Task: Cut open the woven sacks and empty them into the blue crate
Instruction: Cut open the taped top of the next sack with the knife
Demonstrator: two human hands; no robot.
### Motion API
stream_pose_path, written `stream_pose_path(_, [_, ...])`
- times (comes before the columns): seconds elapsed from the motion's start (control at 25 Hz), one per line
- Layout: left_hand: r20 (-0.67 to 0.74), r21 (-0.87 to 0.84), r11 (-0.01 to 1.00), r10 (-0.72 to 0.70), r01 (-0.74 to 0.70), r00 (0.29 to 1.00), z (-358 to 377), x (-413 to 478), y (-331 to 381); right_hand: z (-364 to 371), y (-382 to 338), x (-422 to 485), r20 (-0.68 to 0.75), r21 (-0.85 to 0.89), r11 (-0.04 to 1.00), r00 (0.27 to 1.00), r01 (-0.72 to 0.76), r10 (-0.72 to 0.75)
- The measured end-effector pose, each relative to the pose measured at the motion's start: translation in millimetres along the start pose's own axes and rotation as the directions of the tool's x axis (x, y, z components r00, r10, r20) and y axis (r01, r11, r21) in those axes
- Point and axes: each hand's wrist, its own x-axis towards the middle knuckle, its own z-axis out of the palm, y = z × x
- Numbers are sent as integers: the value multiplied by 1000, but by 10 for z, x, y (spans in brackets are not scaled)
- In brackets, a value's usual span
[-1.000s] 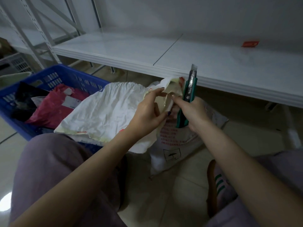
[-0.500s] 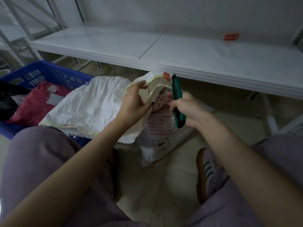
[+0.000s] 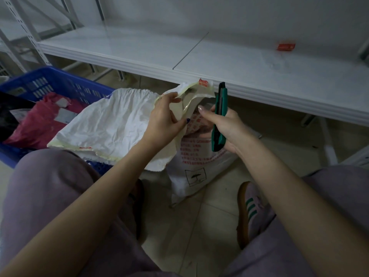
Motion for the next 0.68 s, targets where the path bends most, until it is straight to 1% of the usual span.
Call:
stream_pose_path(0.08, [0, 13, 1000, 7, -7, 1000, -7, -7, 10, 22, -18, 35, -63, -18, 1000, 998, 25, -26])
stream_pose_path(0.2, [0, 3, 1000, 1, -1, 1000, -15, -4, 22, 86, -27, 39, -50, 36, 999, 999, 2, 0])
stream_pose_path(0.24, [-2, -3, 1000, -4, 4, 1000, -17, -2, 20, 103, -26, 38, -50, 21, 1000, 999, -2, 3])
stream_pose_path(0.32, [-8, -12, 1000, -14, 14, 1000, -20, -8, 4, 103, -21, 54, -74, -68, 998, 997, -6, 1])
stream_pose_path(0.36, [-10, -15, 1000, -21, 20, 1000, -23, -11, -2, 94, -18, 67, -74, -95, 995, 997, -32, 25])
stream_pose_path(0.44, [-8, -14, 999, -35, 35, 999, -37, -14, -17, 95, -35, 51, -33, -85, 991, 995, -99, 96])
stream_pose_path(0.48, [-5, -12, 999, -40, 40, 999, -40, -12, -27, 88, -38, 43, -35, -87, 992, 996, -89, 86])
stream_pose_path(0.6, [1, -12, 999, -42, 42, 999, -35, -5, -34, 61, -55, 12, -70, -49, 996, 995, 74, -77])
stream_pose_path(0.68, [-8, -19, 999, -38, 38, 999, -38, 3, -22, 43, -73, -19, -1, -44, 994, 995, 98, -98])
